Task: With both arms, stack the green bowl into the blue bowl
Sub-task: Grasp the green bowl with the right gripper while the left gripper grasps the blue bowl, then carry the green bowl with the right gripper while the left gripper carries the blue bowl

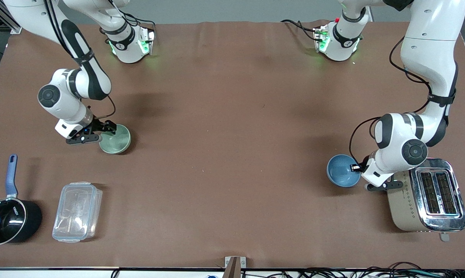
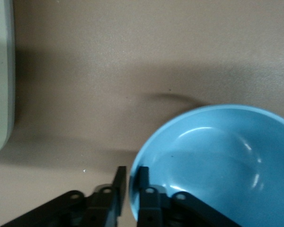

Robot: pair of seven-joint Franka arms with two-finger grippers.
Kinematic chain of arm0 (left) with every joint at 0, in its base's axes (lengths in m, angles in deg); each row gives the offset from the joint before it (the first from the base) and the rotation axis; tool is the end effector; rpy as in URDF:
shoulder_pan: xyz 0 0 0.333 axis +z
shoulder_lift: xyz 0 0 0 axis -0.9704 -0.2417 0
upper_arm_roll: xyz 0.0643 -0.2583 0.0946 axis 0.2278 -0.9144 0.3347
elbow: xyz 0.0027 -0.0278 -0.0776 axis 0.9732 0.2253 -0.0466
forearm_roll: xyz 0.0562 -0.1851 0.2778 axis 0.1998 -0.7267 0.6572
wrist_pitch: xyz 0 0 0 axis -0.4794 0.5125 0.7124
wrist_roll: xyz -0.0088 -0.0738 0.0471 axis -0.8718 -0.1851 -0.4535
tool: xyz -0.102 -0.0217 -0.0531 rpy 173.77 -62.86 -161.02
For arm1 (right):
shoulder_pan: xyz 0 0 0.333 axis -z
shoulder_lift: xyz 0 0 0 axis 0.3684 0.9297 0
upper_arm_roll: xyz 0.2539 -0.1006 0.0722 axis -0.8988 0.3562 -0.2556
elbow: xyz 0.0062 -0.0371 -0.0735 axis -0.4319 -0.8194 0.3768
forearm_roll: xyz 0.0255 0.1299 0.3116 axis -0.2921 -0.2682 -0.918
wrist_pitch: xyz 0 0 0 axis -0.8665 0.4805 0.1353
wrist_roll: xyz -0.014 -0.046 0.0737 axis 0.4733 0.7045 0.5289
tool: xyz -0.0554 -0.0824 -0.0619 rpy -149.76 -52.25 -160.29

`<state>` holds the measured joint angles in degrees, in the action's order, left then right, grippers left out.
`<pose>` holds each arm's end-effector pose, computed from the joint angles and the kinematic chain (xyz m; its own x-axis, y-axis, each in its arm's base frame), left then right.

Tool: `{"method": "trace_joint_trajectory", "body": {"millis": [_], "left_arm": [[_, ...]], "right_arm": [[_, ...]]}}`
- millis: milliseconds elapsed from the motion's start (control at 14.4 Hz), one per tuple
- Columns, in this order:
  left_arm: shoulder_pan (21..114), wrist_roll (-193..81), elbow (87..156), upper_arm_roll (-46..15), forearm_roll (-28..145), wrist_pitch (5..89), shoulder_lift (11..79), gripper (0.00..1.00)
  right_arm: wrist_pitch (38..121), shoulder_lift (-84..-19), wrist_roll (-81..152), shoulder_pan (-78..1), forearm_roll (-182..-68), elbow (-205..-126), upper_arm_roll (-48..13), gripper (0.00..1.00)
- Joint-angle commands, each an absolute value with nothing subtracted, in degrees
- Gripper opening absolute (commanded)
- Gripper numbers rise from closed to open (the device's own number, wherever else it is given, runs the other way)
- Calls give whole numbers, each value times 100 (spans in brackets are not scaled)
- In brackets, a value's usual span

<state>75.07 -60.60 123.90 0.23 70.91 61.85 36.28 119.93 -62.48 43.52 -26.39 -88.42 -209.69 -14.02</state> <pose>0.5906 -0.0332 0.2160 0.9934 0.0900 -0.0714 0.0880 -0.9957 -0.0305 0.4372 -0.0345 0.2071 0.9879 0.1545 -0.0135 0.1548 -0.9875 0.0302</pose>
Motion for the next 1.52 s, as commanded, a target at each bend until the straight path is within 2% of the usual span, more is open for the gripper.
{"method": "trace_joint_trajectory", "body": {"millis": [0, 138, 415, 554, 623, 762, 1038, 1454], "left_arm": [[7504, -6139, 12159, 11, 7136, 6131, 3581, 0], [7435, -6157, 12080, -119, 6874, 5965, 3721, 0], [7391, -6427, 11457, -1111, 6310, 4867, 3915, 0], [7268, -7225, 11263, -1586, 6292, 4795, 3863, 0], [7180, -7621, 11114, -1849, 6292, 4795, 3750, 0], [6638, -8290, 10797, -1975, 6318, 4803, 3486, 1], [5705, -8898, 10199, -1861, 6362, 5057, 2853, 2], [4887, -9435, 10207, -1624, 6380, 5858, 2334, 7]], "right_arm": [[12213, -6350, 4454, -2645, -8942, -21222, -1486, 92], [12213, -6350, 4454, -2645, -8942, -21222, -1494, 81], [12204, -6350, 4454, -2628, -8934, -21187, -1494, 47], [12178, -6350, 4428, -2593, -8942, -21160, -1494, 9], [12160, -6350, 4419, -2575, -8942, -21125, -1494, 0], [12020, -6350, 4419, -2549, -8942, -20994, -1494, 0], [11591, -6376, 4410, -2557, -8951, -20740, -1503, 0], [8877, -6579, 4507, -2786, -9820, -19107, -1494, 0]]}}
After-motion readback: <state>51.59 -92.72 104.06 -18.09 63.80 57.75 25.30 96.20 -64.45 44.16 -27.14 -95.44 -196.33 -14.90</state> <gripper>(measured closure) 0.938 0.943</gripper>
